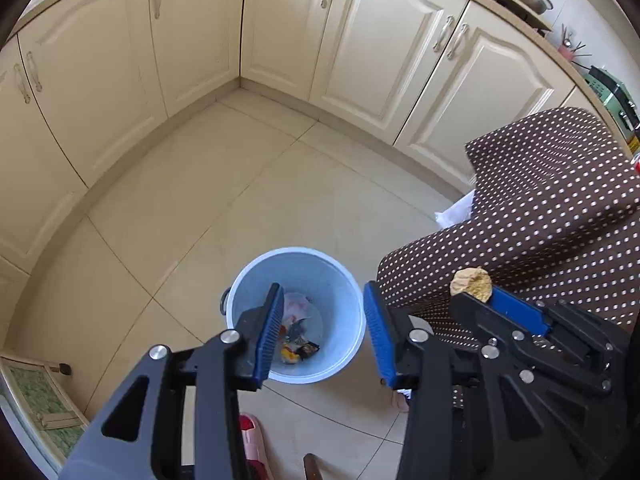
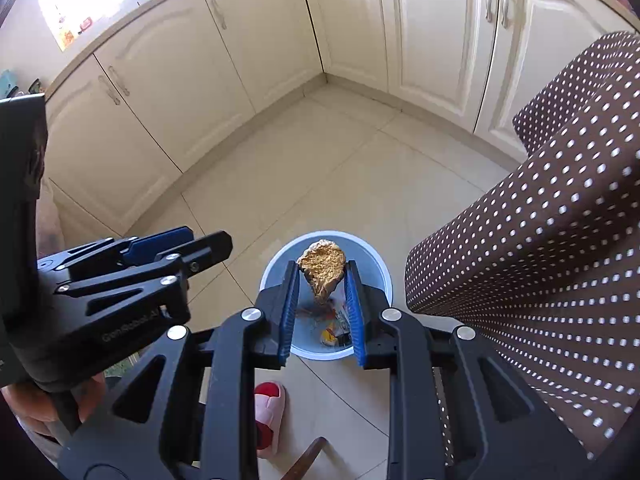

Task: Collect trash
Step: 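Carry both held items over the blue bucket and open both tools, then return both open tools to the table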

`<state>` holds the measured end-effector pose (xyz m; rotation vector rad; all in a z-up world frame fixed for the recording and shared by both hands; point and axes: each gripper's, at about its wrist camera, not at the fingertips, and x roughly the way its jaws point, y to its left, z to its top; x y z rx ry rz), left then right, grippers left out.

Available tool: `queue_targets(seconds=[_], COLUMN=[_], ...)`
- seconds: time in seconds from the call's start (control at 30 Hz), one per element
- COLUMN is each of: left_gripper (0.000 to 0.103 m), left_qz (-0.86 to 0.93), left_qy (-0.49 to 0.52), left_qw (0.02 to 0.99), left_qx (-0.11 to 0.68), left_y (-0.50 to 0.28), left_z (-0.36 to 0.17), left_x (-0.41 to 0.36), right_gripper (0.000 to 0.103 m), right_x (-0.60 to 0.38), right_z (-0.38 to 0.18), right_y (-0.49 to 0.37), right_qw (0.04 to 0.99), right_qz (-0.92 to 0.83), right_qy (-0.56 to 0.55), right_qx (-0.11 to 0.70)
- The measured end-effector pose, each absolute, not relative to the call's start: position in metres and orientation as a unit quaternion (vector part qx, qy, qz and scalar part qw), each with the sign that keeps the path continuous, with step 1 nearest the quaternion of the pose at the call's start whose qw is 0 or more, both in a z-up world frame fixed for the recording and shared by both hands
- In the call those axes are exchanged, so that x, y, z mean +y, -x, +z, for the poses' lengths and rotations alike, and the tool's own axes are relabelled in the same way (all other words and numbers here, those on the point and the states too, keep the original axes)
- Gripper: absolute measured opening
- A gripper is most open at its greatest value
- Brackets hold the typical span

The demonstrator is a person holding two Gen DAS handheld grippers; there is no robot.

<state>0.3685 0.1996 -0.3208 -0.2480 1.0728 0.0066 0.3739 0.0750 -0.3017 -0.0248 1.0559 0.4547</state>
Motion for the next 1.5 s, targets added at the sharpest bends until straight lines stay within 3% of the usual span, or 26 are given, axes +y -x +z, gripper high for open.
queue_targets(seconds=[0.33, 0.97, 1.07, 1.1, 1.5], left_gripper=[0.042, 0.051, 0.054, 0.055, 0.056], left_qz=[0.028, 0.065, 0.067, 0.068, 0.069], left_qy=[0.132, 0.139, 0.137, 0.135, 0.118], left_qw=[0.841, 0.855, 0.859, 0.860, 0.881], left_qx=[0.524, 0.495, 0.489, 0.488, 0.453], left_y=[-0.353, -0.340, -0.338, -0.338, -0.316], left_z=[-0.342, -0.321, -0.316, -0.314, -0.267], left_x=[0.220, 0.246, 0.244, 0.244, 0.227], right_gripper=[0.023, 0.024, 0.036, 0.045, 0.046], right_x=[0.093, 0.118, 0.117, 0.116, 0.092], right_z=[-0.318, -0.307, -0.302, -0.299, -0.244], right_y=[-0.381, -0.387, -0.388, -0.387, -0.363], right_qw=[0.826, 0.849, 0.854, 0.856, 0.884], right_qz=[0.220, 0.229, 0.227, 0.226, 0.220], right_qy=[0.012, 0.014, 0.014, 0.013, 0.015], right_qx=[0.518, 0.476, 0.468, 0.464, 0.412])
